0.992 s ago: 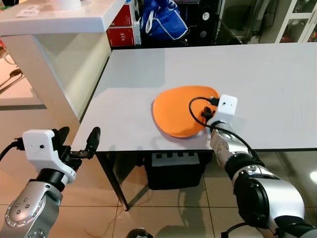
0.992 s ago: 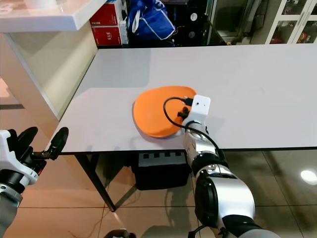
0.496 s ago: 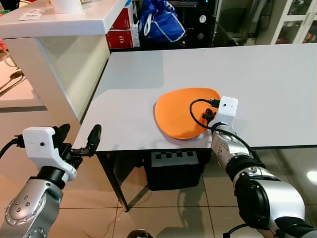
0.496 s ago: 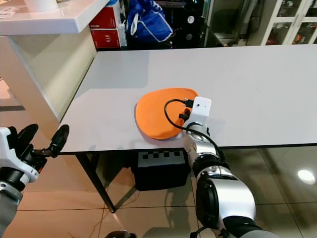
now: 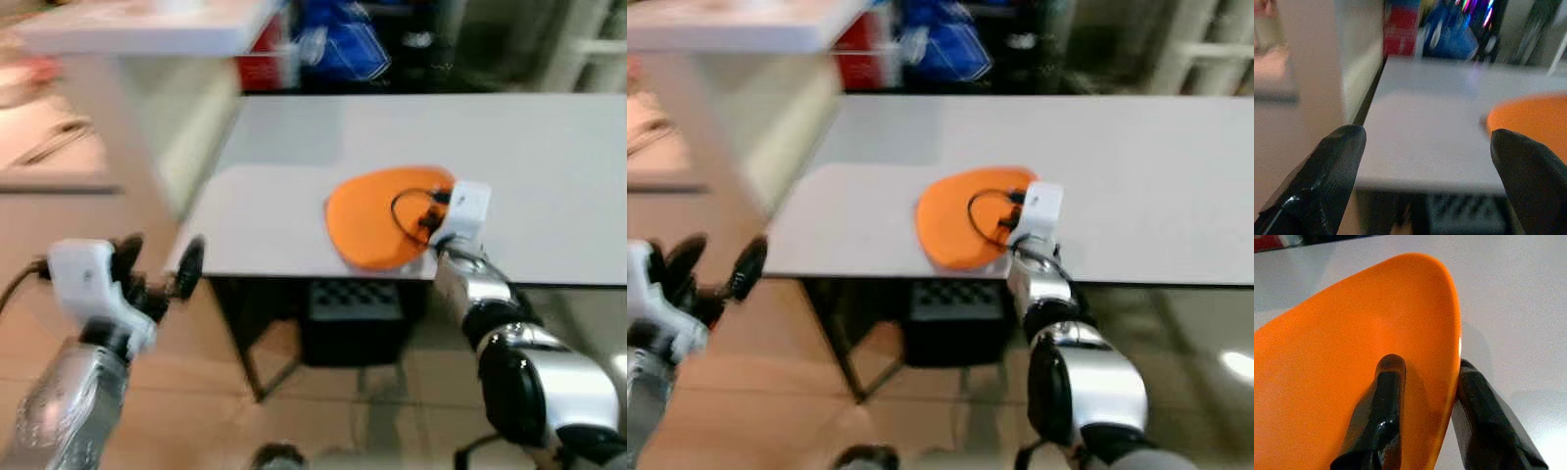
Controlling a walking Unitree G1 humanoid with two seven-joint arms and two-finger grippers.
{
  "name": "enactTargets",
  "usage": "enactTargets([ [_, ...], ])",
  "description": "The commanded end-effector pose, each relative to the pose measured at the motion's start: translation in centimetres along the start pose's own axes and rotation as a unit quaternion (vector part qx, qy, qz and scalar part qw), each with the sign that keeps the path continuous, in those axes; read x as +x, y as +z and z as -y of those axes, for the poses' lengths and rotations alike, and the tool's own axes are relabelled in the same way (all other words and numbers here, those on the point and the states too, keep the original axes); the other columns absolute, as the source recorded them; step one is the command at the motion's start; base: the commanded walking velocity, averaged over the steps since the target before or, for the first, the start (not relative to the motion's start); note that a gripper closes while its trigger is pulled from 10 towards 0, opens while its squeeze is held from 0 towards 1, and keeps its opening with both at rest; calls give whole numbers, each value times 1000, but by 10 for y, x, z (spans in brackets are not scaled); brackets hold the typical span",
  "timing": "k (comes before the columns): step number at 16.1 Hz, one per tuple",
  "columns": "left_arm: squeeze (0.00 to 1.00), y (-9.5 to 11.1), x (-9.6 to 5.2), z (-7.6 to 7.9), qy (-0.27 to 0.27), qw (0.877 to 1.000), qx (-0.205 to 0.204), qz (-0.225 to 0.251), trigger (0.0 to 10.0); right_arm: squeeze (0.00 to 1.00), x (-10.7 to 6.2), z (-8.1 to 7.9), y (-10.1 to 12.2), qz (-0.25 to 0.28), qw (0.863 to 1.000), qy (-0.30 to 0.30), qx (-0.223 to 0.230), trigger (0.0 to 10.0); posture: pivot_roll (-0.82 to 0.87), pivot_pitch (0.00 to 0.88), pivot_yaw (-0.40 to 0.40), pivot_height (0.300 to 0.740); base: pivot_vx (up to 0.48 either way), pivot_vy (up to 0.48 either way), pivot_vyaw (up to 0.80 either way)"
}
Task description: Setting the table
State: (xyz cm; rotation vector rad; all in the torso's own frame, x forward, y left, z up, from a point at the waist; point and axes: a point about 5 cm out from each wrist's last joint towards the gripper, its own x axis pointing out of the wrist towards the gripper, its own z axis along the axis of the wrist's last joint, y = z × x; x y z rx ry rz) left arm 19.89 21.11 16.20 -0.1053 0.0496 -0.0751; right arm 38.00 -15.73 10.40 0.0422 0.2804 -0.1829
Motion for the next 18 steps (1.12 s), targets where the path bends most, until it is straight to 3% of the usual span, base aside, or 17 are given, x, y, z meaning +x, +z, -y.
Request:
enactTargets([
  [1,0,7,7,2,-4,1000,11,13,10000,1000,-13,2,-58,-117,992,0,-50,10000,420,92,77,740,0,0,0],
  [2,0,6,8,1,6,1000,17,10,10000,1000,-14,2,-58,-118,991,1,-57,10000,417,94,76,740,0,0,0],
  [3,0,4,11,-4,23,999,22,3,10000,0,-13,3,-58,-117,991,2,-69,10000,414,95,75,740,0,0,0],
  [6,0,2,15,-8,35,999,42,-6,10000,0,-12,5,-56,-111,991,1,-75,10000,405,96,70,740,234,218,0],
  [13,0,-4,21,-1,26,999,36,-9,10000,0,-8,3,-43,-86,992,11,-94,10000,391,94,50,740,432,0,0],
  [18,0,-4,24,6,6,998,55,4,10000,0,-6,1,-35,-71,993,12,-92,10000,380,85,46,740,449,0,0],
])
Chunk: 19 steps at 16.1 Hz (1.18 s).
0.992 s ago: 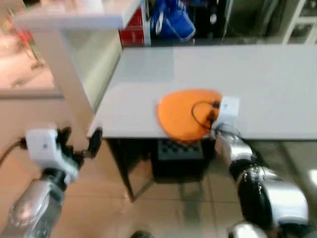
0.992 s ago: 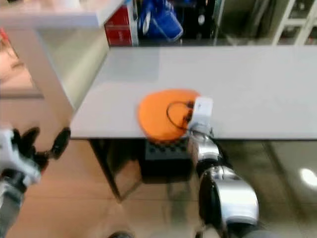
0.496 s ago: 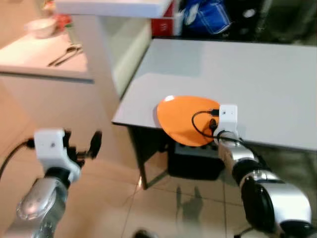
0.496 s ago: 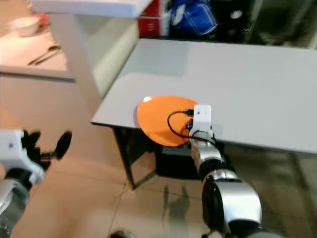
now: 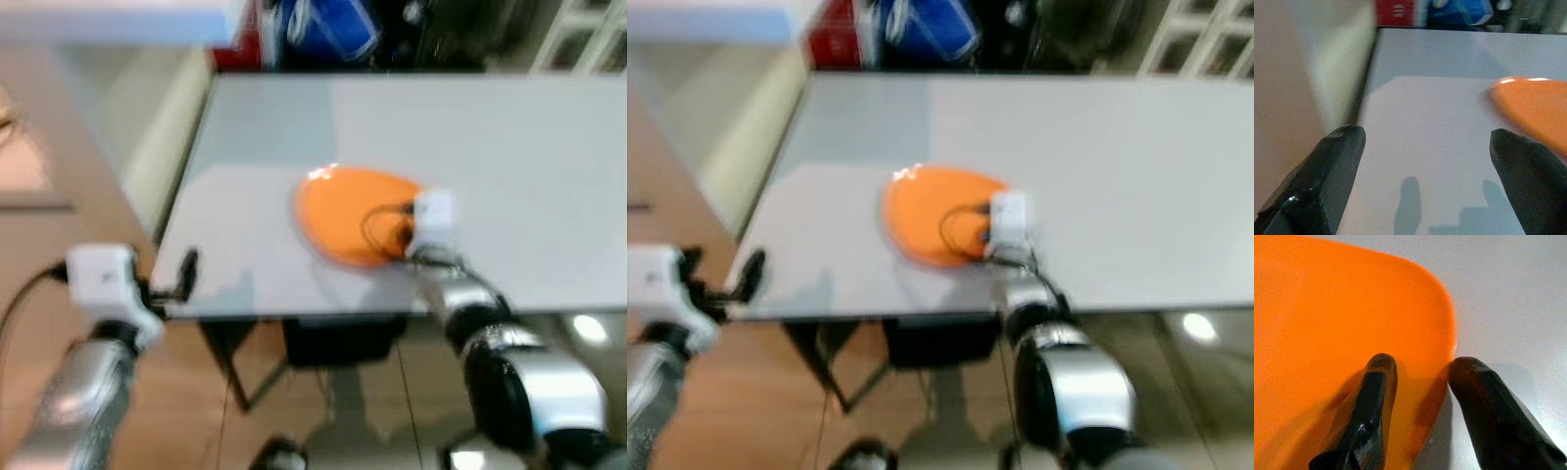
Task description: Setting the table
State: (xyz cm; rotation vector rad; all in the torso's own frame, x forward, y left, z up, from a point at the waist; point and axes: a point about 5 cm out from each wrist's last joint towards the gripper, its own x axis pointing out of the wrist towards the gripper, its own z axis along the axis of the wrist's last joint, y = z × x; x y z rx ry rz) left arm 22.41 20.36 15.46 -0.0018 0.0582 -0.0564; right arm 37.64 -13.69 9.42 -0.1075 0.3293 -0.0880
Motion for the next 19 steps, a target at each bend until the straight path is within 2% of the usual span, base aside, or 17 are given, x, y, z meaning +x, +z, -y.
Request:
enactTargets([
  [1,0,2,-2,2,-3,1000,9,8,10000,0,-2,16,-22,-47,999,-18,-1,10000,376,85,47,740,0,0,0],
  [6,0,-1,2,2,2,1000,5,8,10000,0,0,18,-16,-40,999,-19,-14,10000,367,75,42,740,0,0,0],
  [19,0,-7,1,0,17,1000,7,-1,10000,0,0,17,-15,-44,999,-18,-3,10000,370,86,36,740,0,0,0],
])
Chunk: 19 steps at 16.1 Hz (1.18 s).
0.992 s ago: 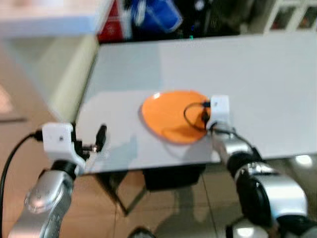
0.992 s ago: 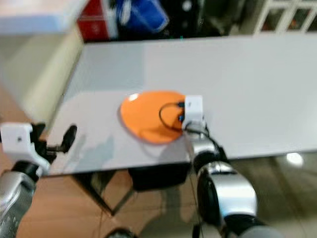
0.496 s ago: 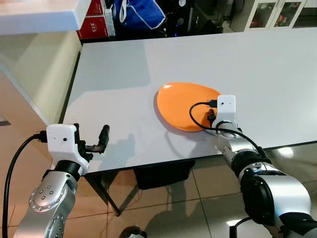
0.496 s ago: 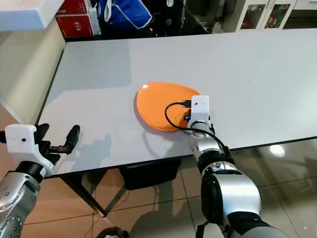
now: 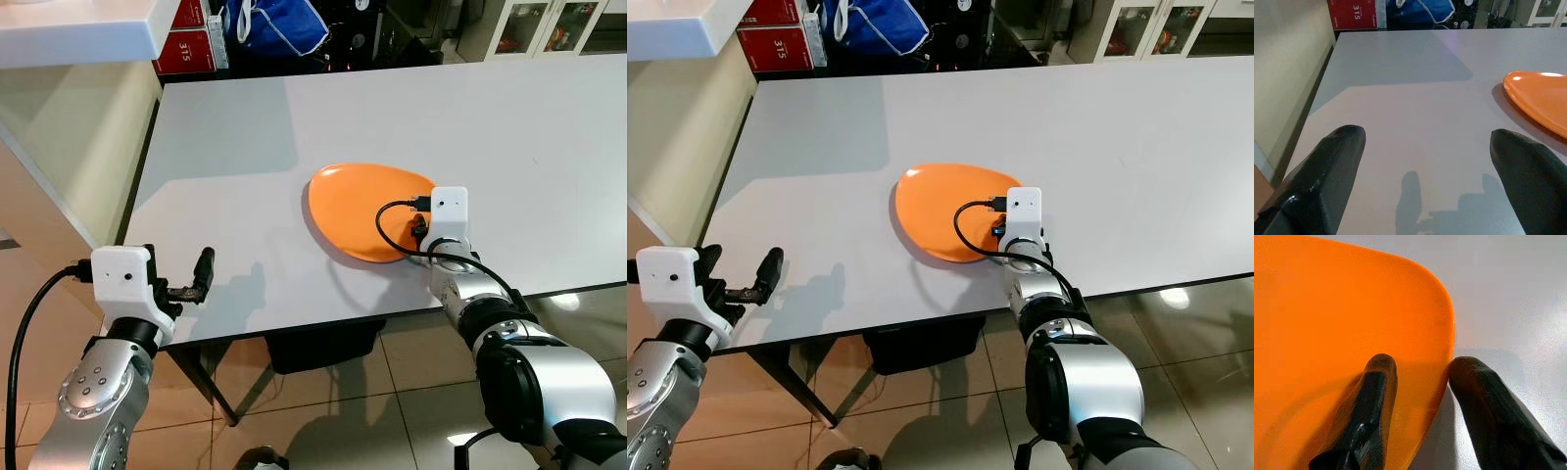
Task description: Setting the table
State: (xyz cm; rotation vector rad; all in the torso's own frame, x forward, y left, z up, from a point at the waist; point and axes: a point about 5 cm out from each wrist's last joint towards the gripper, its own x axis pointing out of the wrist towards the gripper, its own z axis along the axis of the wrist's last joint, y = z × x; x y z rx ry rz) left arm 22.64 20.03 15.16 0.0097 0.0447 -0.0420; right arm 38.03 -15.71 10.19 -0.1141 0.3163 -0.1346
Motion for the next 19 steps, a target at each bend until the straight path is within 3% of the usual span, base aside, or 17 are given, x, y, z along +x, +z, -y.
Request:
enactTargets([
  [1,0,-4,-2,-3,10,1000,2,-8,10000,0,-3,-2,-21,-48,999,4,-5,10000,371,87,34,740,0,0,0],
  [3,0,-5,-3,-2,11,1000,1,-10,10000,0,-2,-1,-17,-43,999,2,-4,10000,371,88,32,740,0,0,0],
  [4,0,-6,-2,-2,12,1000,1,-10,10000,1000,-1,0,-12,-35,999,-4,2,10000,370,87,26,740,0,0,0],
  [19,0,-8,3,4,10,1000,-4,-7,10000,1000,1,5,1,-11,1000,-12,-10,10000,354,85,9,740,0,0,0],
])
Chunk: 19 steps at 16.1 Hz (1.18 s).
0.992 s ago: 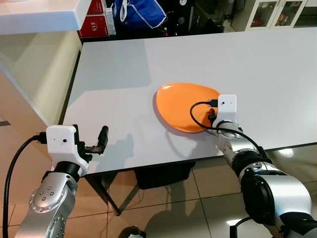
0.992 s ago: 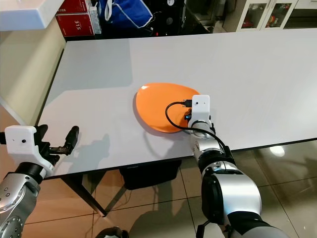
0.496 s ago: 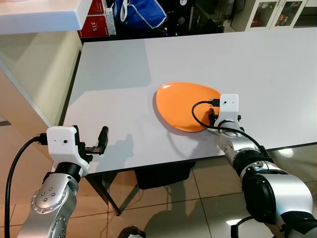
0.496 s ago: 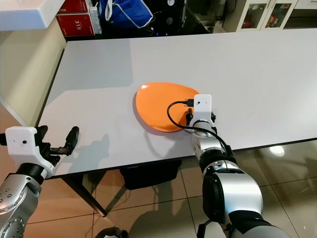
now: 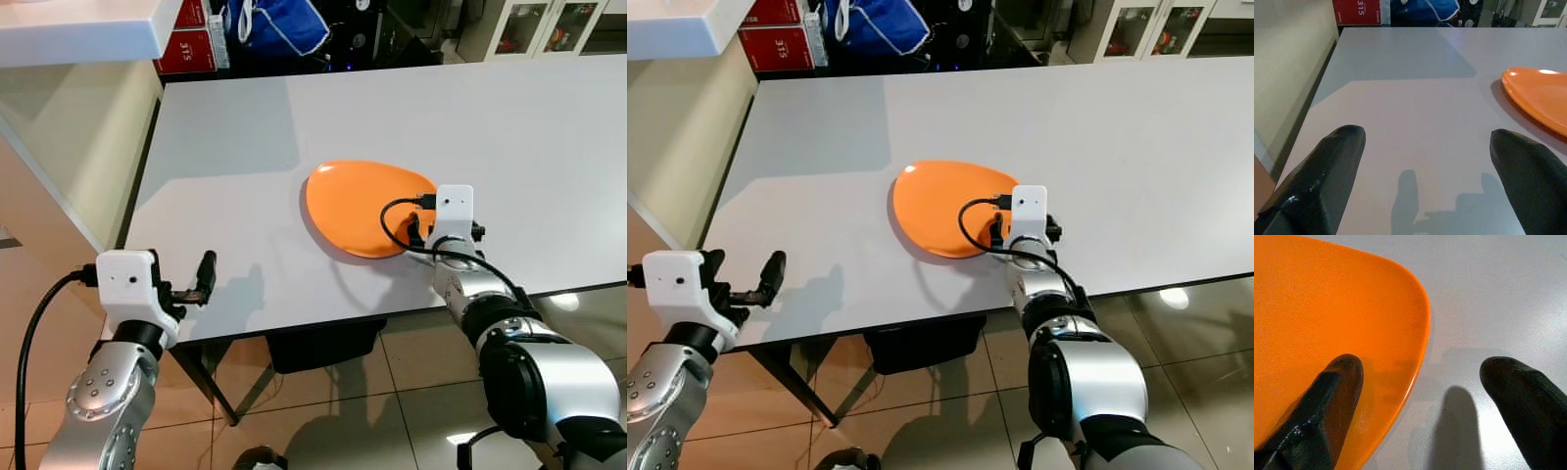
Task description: Setting the table
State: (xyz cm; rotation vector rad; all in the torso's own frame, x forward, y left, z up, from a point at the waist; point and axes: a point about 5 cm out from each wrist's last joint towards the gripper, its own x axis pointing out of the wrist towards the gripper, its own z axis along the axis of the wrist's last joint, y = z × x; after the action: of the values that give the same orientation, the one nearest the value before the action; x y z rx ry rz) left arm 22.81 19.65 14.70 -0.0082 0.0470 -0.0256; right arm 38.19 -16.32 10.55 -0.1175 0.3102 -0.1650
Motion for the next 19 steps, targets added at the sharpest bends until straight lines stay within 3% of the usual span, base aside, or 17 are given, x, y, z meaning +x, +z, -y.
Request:
enactTargets([
  [1,0,-3,2,0,2,1000,6,-5,10000,1000,0,-1,-1,-11,1000,3,-11,10000,353,83,8,740,0,0,0],
  [10,0,-5,6,2,-5,1000,8,-1,10000,1000,2,2,7,-1,1000,-2,-12,10000,344,66,-6,740,0,0,0],
  [14,0,-3,9,3,-6,1000,9,4,10000,1000,4,4,24,26,1000,-5,-11,10000,340,63,-12,740,0,0,0],
  [19,0,-5,12,6,-8,1000,6,9,10000,1000,5,6,49,84,995,-17,-41,10000,324,58,-17,740,0,0,0],
])
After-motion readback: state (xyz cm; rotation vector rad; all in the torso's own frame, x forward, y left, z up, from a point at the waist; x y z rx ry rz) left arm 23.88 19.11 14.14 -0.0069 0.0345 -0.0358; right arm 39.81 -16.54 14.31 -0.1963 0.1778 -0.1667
